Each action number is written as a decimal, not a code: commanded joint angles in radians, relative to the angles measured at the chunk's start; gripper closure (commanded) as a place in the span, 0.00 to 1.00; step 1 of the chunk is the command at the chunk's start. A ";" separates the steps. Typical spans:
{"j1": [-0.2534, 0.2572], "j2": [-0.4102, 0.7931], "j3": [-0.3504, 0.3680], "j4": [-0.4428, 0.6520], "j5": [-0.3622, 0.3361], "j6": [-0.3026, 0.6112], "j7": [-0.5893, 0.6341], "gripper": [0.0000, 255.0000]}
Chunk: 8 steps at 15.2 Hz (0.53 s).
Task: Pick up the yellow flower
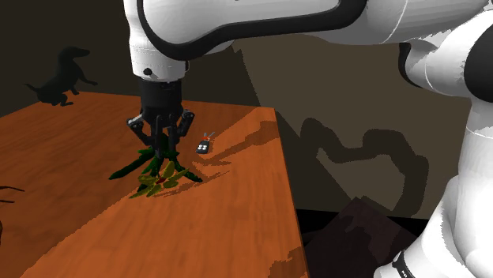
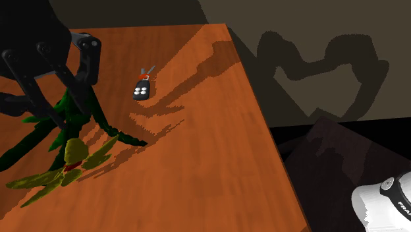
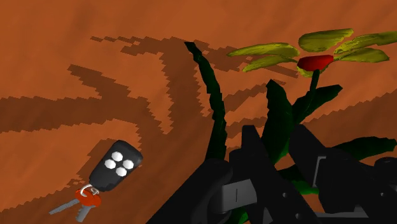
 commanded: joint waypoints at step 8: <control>0.008 0.007 0.001 0.079 -0.003 -0.071 0.004 1.00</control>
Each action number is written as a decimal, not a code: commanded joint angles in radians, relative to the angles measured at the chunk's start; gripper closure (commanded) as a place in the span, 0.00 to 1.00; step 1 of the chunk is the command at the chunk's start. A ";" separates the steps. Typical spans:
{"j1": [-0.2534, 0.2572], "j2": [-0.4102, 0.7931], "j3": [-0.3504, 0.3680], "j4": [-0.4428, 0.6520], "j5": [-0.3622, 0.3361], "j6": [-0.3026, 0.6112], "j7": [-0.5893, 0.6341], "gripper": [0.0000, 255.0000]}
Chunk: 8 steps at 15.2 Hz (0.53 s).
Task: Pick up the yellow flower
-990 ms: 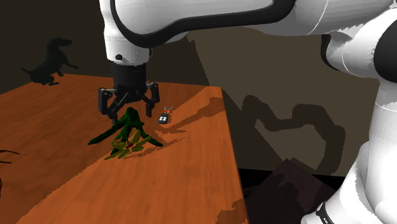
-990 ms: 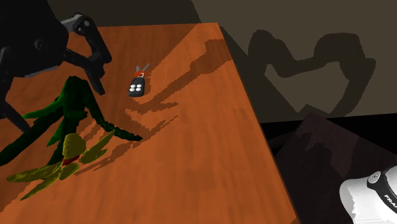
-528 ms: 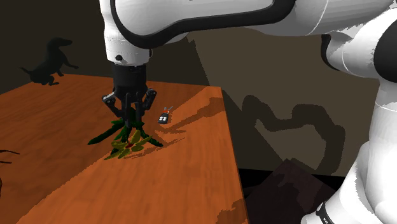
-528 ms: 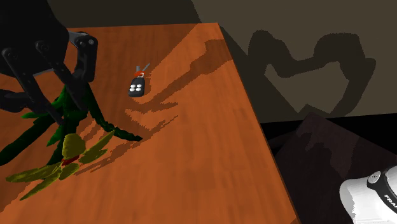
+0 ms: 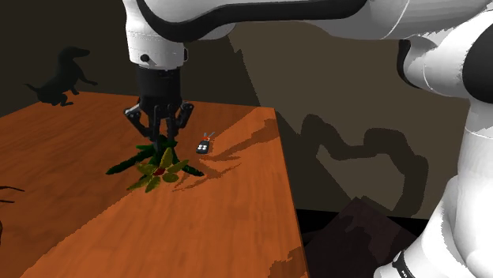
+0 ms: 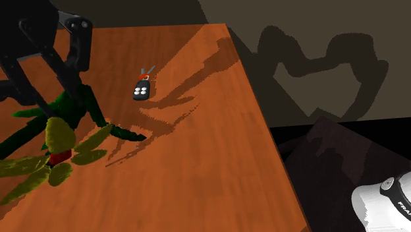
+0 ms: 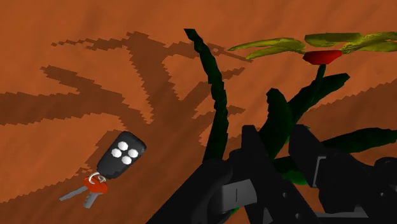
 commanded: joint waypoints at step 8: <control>0.023 0.029 0.002 0.166 -0.013 -0.137 0.010 1.00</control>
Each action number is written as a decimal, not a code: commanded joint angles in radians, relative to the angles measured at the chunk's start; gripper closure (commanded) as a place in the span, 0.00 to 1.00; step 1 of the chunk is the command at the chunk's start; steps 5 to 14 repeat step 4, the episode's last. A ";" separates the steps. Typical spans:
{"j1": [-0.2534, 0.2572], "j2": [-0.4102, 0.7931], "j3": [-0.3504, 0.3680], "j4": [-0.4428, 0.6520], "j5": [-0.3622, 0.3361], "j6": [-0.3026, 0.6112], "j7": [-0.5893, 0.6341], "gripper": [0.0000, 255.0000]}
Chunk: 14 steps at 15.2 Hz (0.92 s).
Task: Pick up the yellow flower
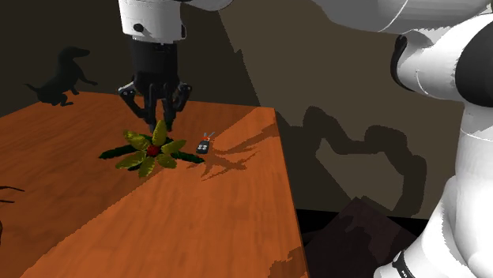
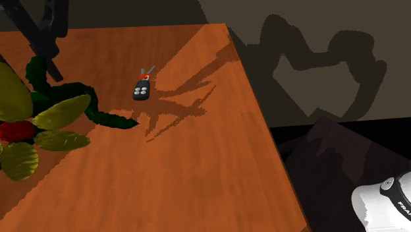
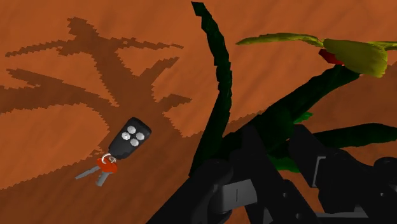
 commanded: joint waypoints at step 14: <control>0.010 0.013 0.000 0.065 -0.006 -0.051 0.004 1.00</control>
